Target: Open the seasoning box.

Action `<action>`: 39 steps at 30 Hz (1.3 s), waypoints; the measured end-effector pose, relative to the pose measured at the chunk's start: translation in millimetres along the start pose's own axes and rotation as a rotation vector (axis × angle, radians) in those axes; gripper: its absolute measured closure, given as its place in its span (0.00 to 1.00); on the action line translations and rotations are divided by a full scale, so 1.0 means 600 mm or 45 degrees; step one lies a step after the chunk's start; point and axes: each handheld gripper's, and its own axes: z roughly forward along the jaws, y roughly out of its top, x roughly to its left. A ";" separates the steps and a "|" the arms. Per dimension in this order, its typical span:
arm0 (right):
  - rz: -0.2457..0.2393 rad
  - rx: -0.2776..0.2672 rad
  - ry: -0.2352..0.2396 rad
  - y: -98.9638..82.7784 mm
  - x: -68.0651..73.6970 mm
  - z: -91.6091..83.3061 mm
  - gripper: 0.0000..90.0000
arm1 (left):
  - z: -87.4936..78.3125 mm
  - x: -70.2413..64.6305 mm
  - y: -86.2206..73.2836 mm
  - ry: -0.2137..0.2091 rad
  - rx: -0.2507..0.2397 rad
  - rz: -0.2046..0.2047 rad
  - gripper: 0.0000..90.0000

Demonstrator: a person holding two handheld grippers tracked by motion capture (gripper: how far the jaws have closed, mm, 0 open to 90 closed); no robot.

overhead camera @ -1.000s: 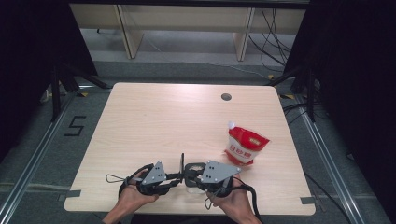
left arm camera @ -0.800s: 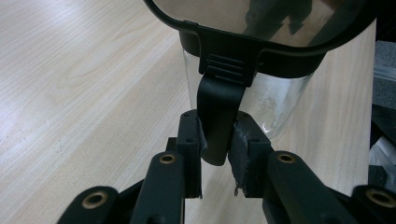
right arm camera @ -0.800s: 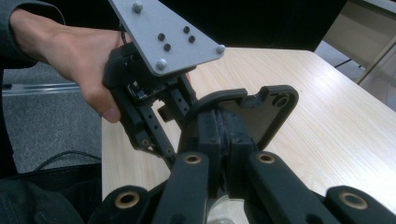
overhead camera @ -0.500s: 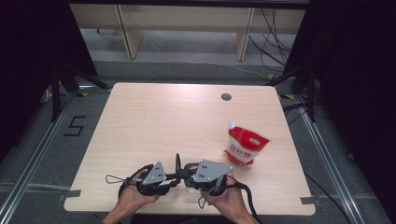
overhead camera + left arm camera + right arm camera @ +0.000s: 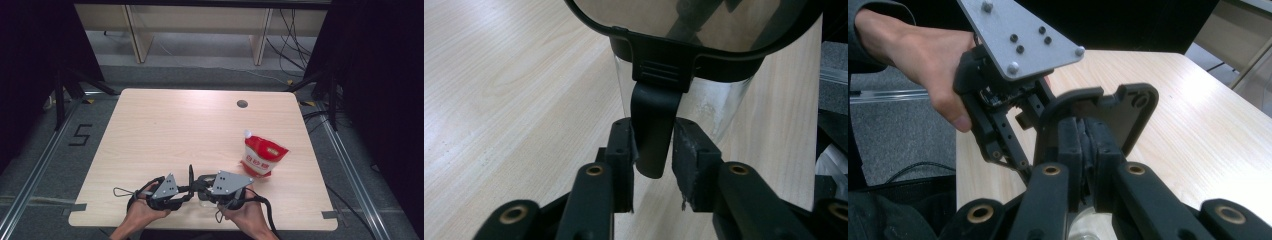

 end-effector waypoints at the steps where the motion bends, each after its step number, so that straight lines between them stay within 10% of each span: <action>1: -0.002 -0.001 -0.007 -0.002 -0.001 -0.001 0.96 | 0.000 0.000 0.000 0.001 -0.003 0.000 0.74; 20: 0.195 -0.014 -0.203 -0.089 -0.066 -0.086 0.69 | -0.026 -0.006 0.001 0.075 0.005 -0.087 0.36; 39: 0.410 0.008 -0.313 -0.182 -0.089 -0.153 0.47 | -0.041 -0.008 -0.006 0.128 0.004 -0.196 0.19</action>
